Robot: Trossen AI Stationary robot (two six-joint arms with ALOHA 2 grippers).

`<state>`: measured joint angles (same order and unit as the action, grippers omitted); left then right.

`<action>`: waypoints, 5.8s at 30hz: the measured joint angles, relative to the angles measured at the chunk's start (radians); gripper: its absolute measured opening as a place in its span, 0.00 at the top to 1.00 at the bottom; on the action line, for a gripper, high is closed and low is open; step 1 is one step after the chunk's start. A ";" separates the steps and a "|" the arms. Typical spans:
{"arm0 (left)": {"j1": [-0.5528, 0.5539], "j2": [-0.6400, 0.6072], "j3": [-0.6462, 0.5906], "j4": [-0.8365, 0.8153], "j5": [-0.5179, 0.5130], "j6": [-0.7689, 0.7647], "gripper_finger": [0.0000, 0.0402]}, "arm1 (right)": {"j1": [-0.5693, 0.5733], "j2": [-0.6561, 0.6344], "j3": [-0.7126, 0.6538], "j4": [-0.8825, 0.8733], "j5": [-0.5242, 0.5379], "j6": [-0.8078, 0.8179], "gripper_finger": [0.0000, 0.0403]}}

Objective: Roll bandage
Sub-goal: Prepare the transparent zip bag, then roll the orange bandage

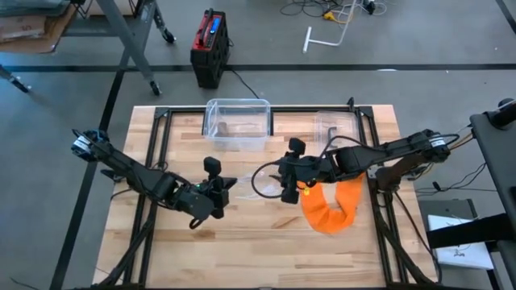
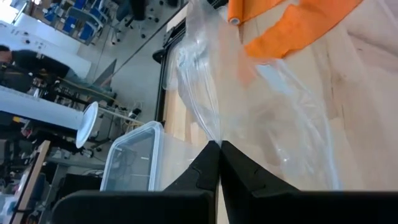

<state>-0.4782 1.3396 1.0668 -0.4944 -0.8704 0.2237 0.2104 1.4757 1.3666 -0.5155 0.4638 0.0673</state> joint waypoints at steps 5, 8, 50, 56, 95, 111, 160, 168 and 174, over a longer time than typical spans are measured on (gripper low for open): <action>-0.013 0.000 0.000 0.001 0.000 0.007 1.00 | 0.001 -0.001 -0.008 0.014 -0.075 0.040 0.55; -0.016 0.000 0.000 0.001 0.000 0.018 1.00 | -0.002 -0.001 -0.020 0.036 -0.071 0.044 0.56; -0.019 -0.001 -0.001 0.032 0.045 0.025 1.00 | -0.045 0.231 0.082 0.235 -0.200 -0.149 0.61; -0.019 -0.001 -0.001 0.029 0.045 0.025 1.00 | -0.045 0.195 0.121 0.232 -0.157 -0.163 0.64; 0.069 -0.118 -0.279 -0.511 0.680 -1.123 0.76 | -0.067 0.121 -0.086 -0.652 -0.132 0.378 0.55; 0.113 -0.294 0.013 -0.130 0.382 -0.218 0.35 | -0.449 0.121 -0.394 -0.801 -0.384 0.179 0.45; 0.180 -0.449 -0.044 -0.008 0.319 0.038 0.71 | -0.518 0.143 -0.415 -0.732 -0.370 0.097 0.85; 0.393 -0.595 -0.285 0.353 0.409 0.058 0.72 | -0.407 0.057 -0.187 -0.755 -0.182 0.197 0.85; 0.571 -0.544 -0.316 0.356 0.563 -0.033 0.68 | -0.235 0.067 0.013 -0.714 0.044 0.190 0.85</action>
<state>0.0926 0.7957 0.7504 -0.1379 -0.3073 0.1912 -0.0250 1.5431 1.3796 -1.2296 0.5075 0.2571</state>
